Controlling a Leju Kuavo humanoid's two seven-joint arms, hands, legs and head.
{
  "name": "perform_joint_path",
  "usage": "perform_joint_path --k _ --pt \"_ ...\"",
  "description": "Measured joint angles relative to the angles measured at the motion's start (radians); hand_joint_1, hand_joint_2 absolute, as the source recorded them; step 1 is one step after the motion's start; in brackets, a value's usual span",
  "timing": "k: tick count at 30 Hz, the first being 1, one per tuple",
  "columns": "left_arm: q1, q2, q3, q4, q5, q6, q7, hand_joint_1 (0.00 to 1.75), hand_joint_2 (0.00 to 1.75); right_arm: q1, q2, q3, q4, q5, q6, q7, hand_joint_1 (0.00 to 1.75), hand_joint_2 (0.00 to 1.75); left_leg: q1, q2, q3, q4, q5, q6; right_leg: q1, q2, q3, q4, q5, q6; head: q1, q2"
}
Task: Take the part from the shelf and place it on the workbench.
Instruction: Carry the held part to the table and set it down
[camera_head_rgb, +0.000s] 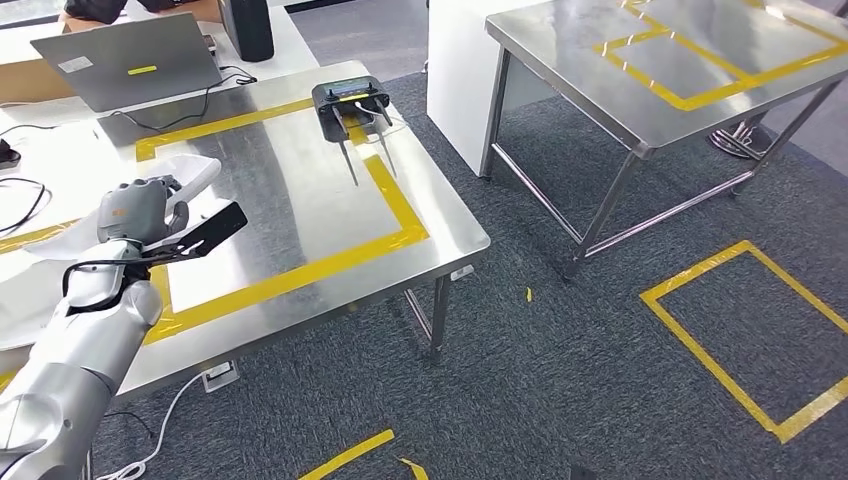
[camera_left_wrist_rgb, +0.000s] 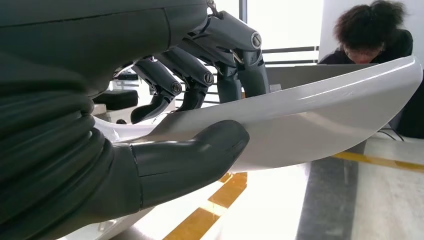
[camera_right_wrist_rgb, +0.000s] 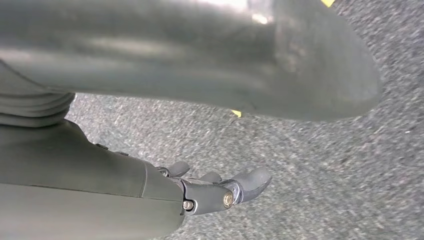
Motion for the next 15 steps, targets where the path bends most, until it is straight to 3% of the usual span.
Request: perform_joint_path --k 2,6,8,10,11,12,13,15 --pt "-0.006 0.004 0.005 0.001 0.0 0.0 0.002 1.75 1.75 -0.001 -0.001 0.0 0.0 0.0 0.0 0.001 0.0 0.0 -0.003 -0.001 0.008 0.001 -0.013 -0.011 0.004 -0.001 0.033 -0.074 0.019 -0.013 -0.001 0.0" --pt "-0.012 0.013 0.01 0.001 0.003 -0.002 0.004 1.75 1.75 -0.002 -0.001 -0.001 0.0 0.002 0.001 0.001 0.0 0.0 -0.002 0.0 0.01 0.012 -0.033 -0.034 0.003 -0.001 0.054 -0.09 0.002 -0.038 -0.003 0.0" --pt "-0.014 0.019 0.013 0.002 0.006 -0.004 0.004 1.75 1.75 -0.002 -0.001 -0.001 0.0 0.003 0.002 0.001 0.0 0.0 0.0 0.003 -0.036 0.103 -0.072 -0.041 0.0 -0.002 0.07 -0.096 -0.004 -0.051 -0.005 0.0" --pt "-0.012 0.023 0.015 0.006 0.008 -0.005 0.007 1.75 1.75 -0.004 -0.001 -0.001 0.0 0.003 0.003 0.001 0.0 0.0 0.001 0.004 -0.115 0.234 -0.114 -0.046 0.001 -0.001 0.081 -0.096 -0.015 -0.058 -0.006 0.0" --pt "-0.009 0.025 0.015 0.008 0.009 -0.005 0.009 1.75 1.75 -0.003 -0.001 -0.001 0.0 0.003 0.003 0.001 0.0 0.0 0.002 0.004 -0.145 0.273 -0.114 -0.047 0.001 0.001 0.088 -0.095 -0.021 -0.058 -0.007 0.0" --pt "-0.007 0.026 0.015 0.01 0.009 -0.005 0.012 1.75 1.75 -0.003 -0.001 -0.001 0.0 0.002 0.002 0.001 0.0 0.0 0.002 0.004 -0.158 0.275 -0.093 -0.047 0.001 0.002 0.096 -0.095 -0.028 -0.057 -0.007 0.0" --pt "-0.006 0.027 0.016 0.011 0.009 -0.005 0.016 1.75 1.75 -0.002 -0.001 -0.002 0.0 0.002 0.002 0.001 0.0 0.0 0.003 0.004 -0.151 0.237 -0.054 -0.046 0.001 0.004 0.106 -0.094 -0.036 -0.055 -0.006 0.0" --pt "-0.008 0.031 0.018 0.012 0.009 -0.006 0.028 1.75 1.75 -0.001 -0.001 -0.002 0.0 0.002 0.001 0.001 0.0 0.0 0.002 0.005 -0.101 0.104 0.032 -0.042 0.002 0.005 0.126 -0.092 -0.053 -0.047 -0.006 0.0"
